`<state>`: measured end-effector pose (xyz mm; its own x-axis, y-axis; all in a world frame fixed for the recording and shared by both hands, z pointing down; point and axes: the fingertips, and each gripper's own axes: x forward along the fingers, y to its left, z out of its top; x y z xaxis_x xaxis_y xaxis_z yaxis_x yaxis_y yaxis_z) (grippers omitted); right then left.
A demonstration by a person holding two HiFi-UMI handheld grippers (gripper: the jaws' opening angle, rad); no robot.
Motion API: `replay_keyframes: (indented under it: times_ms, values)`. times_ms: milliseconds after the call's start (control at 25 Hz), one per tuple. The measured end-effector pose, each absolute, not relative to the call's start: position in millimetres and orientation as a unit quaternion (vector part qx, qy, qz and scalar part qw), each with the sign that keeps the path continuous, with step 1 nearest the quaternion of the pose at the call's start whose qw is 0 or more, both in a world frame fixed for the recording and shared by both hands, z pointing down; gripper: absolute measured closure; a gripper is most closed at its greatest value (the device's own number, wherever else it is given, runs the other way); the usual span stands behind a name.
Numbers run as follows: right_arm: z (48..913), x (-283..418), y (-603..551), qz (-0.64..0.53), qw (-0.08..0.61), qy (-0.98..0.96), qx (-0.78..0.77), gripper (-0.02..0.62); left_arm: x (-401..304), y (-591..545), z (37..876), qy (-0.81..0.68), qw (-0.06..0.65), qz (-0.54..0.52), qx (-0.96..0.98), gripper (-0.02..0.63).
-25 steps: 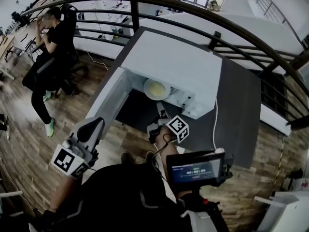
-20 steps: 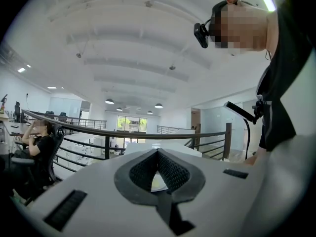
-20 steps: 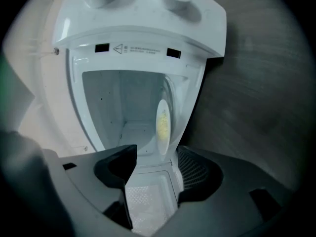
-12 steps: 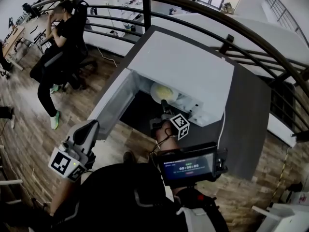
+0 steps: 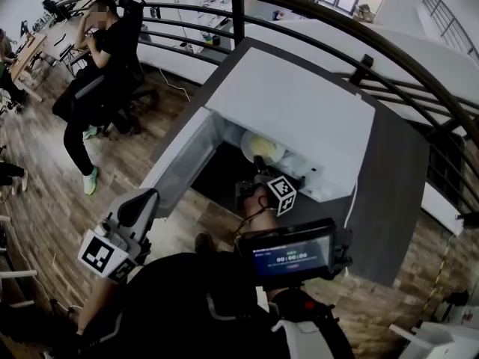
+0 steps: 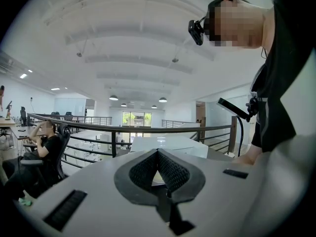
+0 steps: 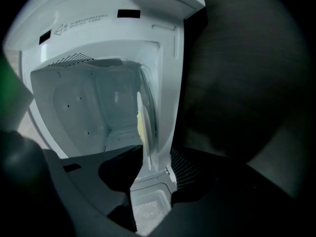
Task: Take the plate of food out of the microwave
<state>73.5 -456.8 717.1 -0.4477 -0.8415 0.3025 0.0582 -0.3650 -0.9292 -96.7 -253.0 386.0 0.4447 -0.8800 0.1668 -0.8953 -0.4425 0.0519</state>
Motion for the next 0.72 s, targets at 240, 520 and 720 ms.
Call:
replay_keyframes:
  times_ms: [240,520,720]
  values:
    - [719.9,73.6,-463.4,-0.717,0.335,0.450,-0.414,0.481,-99.2,-254.5,390.1,-0.527,0.071,0.064,0.845,0.603]
    - [713.2,75.5,-471.3,-0.710,0.355,0.447,-0.413,0.569,-103.5,-252.3,390.7,-0.527,0.073,0.066,0.844,0.603]
    - [710.7,78.0,-467.6,-0.704,0.341,0.463,-0.417,0.577,-102.1,-251.2,388.8,-0.526,0.071,0.068,0.845,0.603]
